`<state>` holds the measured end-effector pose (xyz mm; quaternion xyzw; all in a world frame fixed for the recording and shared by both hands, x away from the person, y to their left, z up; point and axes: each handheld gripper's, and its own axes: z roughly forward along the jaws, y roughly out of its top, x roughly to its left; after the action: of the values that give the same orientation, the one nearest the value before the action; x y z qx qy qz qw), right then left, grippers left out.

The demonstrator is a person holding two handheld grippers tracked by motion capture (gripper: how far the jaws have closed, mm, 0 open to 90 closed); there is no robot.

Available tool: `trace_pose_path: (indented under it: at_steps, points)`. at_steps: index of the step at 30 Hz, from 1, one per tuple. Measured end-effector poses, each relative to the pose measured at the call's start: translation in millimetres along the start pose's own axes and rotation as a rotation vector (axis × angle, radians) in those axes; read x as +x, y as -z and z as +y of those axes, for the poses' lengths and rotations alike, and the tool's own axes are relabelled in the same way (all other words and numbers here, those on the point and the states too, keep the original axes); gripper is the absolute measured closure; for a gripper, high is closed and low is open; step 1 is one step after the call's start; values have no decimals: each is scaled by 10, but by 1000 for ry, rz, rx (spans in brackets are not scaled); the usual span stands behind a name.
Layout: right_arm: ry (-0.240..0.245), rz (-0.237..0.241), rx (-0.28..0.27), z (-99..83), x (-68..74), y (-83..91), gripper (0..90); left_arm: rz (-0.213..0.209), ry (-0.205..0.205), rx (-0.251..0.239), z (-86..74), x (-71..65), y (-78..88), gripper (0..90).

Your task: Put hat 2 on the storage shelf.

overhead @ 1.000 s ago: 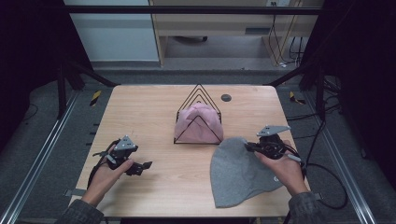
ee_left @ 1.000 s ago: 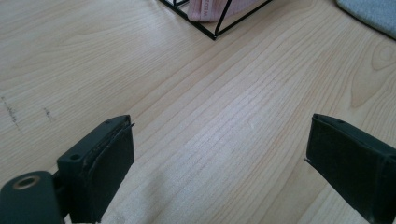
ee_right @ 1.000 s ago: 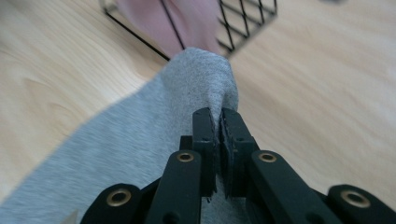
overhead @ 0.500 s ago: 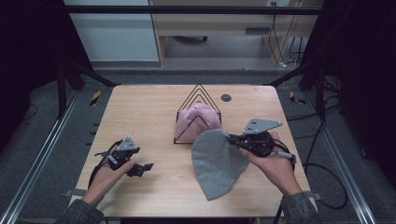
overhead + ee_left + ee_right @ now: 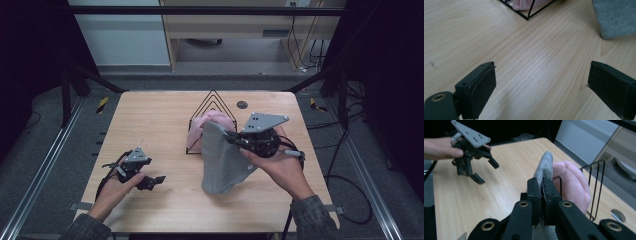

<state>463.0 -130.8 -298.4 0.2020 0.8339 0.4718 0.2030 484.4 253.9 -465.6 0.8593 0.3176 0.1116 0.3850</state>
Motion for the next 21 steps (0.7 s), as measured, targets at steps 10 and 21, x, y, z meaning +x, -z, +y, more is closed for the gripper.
trace_pose_path:
  at_steps: [10, 21]
  points:
    - [22, 52, -25, 265, 5, -18, 863, 5, -22, -27, 36, -52, 10, 69]
    - [57, 72, 33, 507, -35, -49, 863, -2, -62, -48, 397, -181, 22, 72]
